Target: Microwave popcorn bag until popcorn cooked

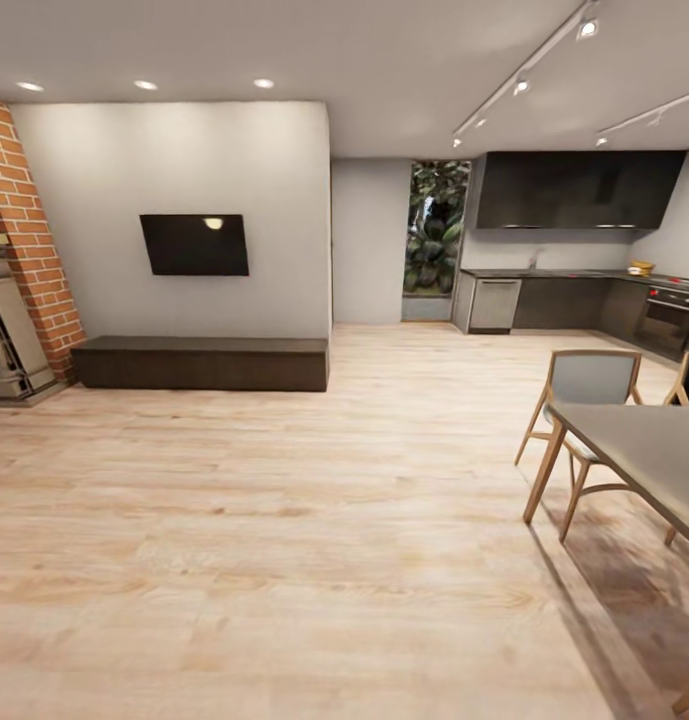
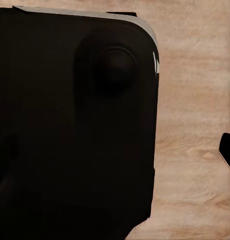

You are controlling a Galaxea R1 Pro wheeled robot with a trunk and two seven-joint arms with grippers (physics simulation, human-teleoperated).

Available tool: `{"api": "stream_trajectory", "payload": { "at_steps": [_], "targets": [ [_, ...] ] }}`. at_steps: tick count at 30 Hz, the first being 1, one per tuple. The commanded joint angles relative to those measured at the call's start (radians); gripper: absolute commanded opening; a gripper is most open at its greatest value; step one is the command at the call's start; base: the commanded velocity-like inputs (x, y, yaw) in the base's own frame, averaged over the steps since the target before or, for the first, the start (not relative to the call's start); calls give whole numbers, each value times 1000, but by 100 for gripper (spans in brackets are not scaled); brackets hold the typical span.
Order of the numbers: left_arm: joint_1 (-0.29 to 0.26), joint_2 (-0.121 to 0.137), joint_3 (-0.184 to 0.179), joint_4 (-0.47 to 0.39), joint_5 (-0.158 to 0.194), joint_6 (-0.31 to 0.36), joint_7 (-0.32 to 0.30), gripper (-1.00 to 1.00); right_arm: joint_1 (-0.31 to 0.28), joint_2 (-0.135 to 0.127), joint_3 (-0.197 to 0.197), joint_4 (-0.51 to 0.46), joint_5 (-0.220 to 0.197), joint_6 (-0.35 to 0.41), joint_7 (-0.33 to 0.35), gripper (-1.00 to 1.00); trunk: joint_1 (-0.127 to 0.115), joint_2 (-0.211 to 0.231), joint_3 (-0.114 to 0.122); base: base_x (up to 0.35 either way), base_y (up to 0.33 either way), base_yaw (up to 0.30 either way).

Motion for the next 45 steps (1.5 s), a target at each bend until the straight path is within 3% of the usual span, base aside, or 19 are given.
{"api": "stream_trajectory", "payload": {
  "at_steps": [1, 45],
  "targets": [
    [0, 0, 0, -1, 6, -2, 1, 100, 0, 0, 1, 0, 0, -3, -2, 100, 1, 0, -1, 332, 0, 0],
    [0, 0, 0, -2, 6, -2, 1, 100, 0, 1, 1, 0, 0, -3, -3, 100, 1, 0, -1, 332, 0, 0]
  ]
}}
